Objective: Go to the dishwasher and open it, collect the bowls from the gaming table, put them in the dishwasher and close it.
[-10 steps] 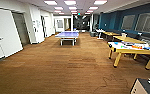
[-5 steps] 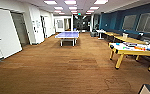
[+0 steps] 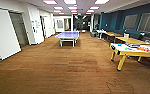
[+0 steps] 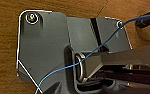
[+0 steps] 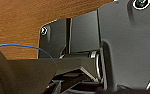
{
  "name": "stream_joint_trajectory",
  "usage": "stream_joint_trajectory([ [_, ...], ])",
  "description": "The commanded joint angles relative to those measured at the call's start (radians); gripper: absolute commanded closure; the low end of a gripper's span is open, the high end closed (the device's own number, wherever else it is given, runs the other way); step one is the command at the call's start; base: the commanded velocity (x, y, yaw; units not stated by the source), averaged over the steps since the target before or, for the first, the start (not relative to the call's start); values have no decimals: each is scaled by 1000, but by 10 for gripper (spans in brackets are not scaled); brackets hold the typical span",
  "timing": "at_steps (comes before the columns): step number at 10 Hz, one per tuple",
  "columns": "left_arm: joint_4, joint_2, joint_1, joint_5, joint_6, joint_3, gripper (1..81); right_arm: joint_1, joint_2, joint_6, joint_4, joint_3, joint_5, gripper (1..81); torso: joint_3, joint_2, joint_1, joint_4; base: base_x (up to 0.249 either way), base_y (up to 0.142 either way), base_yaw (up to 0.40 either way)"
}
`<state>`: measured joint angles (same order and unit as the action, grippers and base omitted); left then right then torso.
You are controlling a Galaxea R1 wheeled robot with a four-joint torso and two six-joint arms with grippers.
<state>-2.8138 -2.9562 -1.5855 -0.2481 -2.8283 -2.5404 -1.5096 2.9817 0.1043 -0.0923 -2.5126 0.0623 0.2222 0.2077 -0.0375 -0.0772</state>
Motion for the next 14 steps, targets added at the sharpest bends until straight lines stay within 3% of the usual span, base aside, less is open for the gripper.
stream_joint_trajectory([
  [1,-66,2,35,-73,-52,6,10,53,1,-5,-7,6,-44,10,0,0,0,0,197,0,0],
  [14,-66,-6,37,-69,-52,6,10,54,13,-5,-7,-26,-42,10,0,0,0,0,223,0,0],
])
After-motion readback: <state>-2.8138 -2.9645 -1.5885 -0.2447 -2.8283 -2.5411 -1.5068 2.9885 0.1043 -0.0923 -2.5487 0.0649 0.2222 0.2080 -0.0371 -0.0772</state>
